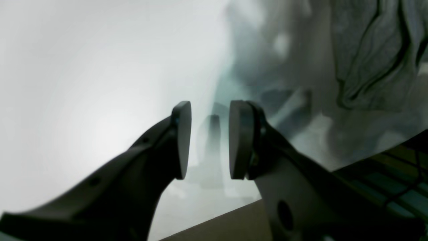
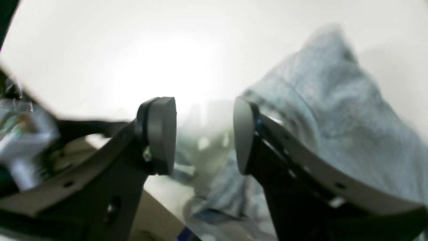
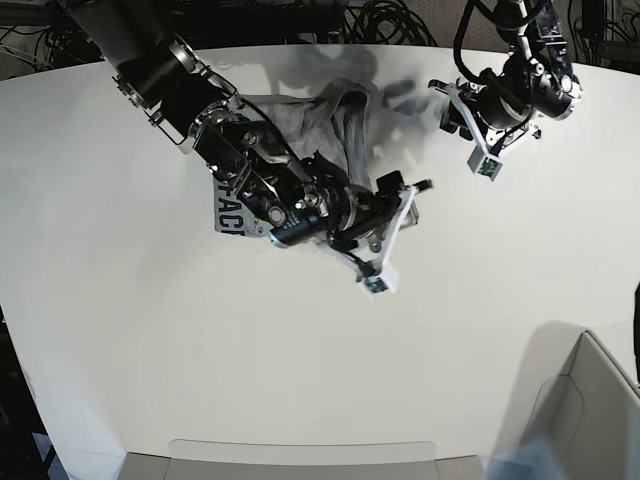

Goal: Fold the T-shirt properly
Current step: 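Press and tuck the folded bundle with the right gripper, then grasp the folded bundle edges with both grippers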

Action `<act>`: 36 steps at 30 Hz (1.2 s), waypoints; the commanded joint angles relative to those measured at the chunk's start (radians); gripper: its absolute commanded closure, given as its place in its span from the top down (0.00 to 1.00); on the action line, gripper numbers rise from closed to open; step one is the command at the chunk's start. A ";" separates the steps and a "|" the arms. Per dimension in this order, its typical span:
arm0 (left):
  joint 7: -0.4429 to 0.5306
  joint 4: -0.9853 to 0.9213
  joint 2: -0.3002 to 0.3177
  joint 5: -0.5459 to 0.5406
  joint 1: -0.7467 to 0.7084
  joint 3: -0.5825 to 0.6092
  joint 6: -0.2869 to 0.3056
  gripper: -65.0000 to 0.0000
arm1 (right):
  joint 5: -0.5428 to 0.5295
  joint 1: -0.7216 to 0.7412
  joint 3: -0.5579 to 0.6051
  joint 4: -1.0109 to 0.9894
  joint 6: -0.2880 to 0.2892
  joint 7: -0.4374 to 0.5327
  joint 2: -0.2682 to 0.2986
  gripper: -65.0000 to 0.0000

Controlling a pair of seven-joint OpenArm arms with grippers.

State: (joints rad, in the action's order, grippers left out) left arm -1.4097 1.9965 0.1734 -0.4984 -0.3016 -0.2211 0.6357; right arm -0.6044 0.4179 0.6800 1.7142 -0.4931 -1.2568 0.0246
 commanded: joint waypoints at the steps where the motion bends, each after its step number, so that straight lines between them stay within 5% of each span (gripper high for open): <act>1: 0.013 0.016 0.007 -0.012 0.002 0.015 0.002 0.30 | 0.011 0.025 -0.006 0.016 0.001 0.013 -0.002 0.43; 5: 0.013 0.016 0.002 -0.012 0.002 0.025 -0.003 0.29 | 0.011 0.025 -0.015 0.059 0.001 0.015 0.008 0.43; 9: 0.013 0.020 0.002 -0.012 0.008 0.016 -0.006 0.29 | 0.025 -0.006 -0.055 0.203 0.000 0.015 0.080 0.40; 13: 0.013 0.036 -0.001 -0.012 0.012 0.015 -0.010 0.21 | 0.011 -0.077 -0.184 0.324 0.000 0.015 0.179 0.22; 16: 0.013 0.037 -0.001 -0.016 0.037 0.024 -0.084 0.01 | -0.102 -0.164 -0.329 0.332 0.000 0.015 0.260 0.01; 19: 0.065 0.039 -0.031 -0.018 0.034 0.027 -0.210 0.00 | -0.226 -0.284 -0.503 0.329 0.026 0.015 0.318 0.00; 21: 0.125 0.043 -0.047 -0.018 0.031 0.048 -0.262 0.00 | -0.272 -0.360 -0.604 0.329 0.103 0.015 0.366 0.00; 24: 0.274 0.043 -0.042 -0.013 0.002 0.188 -0.328 0.00 | -0.283 -0.465 -0.750 0.329 0.293 0.015 0.392 0.00; 27: 0.521 0.045 -0.033 -0.012 -0.072 0.318 -0.414 0.00 | -0.282 -0.538 -0.897 0.312 0.558 0.015 0.387 0.00; 29: 0.697 0.045 0.018 -0.012 -0.118 0.395 -0.471 0.00 | -0.269 -0.561 -0.962 0.297 0.678 0.015 0.386 0.00; 33: 1.015 0.045 0.182 -0.010 -0.175 0.599 -0.557 0.00 | -0.168 -0.575 -0.985 0.292 0.761 0.013 0.370 0.00; 36: 1.136 0.040 0.289 0.024 -0.170 0.765 -0.669 0.00 | -0.067 -0.561 -0.928 0.280 0.824 0.015 0.343 0.00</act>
State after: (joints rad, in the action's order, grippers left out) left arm -0.2985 2.0220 0.4625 -0.4801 -0.4709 0.5415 -0.0360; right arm -0.6617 -0.1577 -0.2436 1.9839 0.3222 -1.2598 0.3580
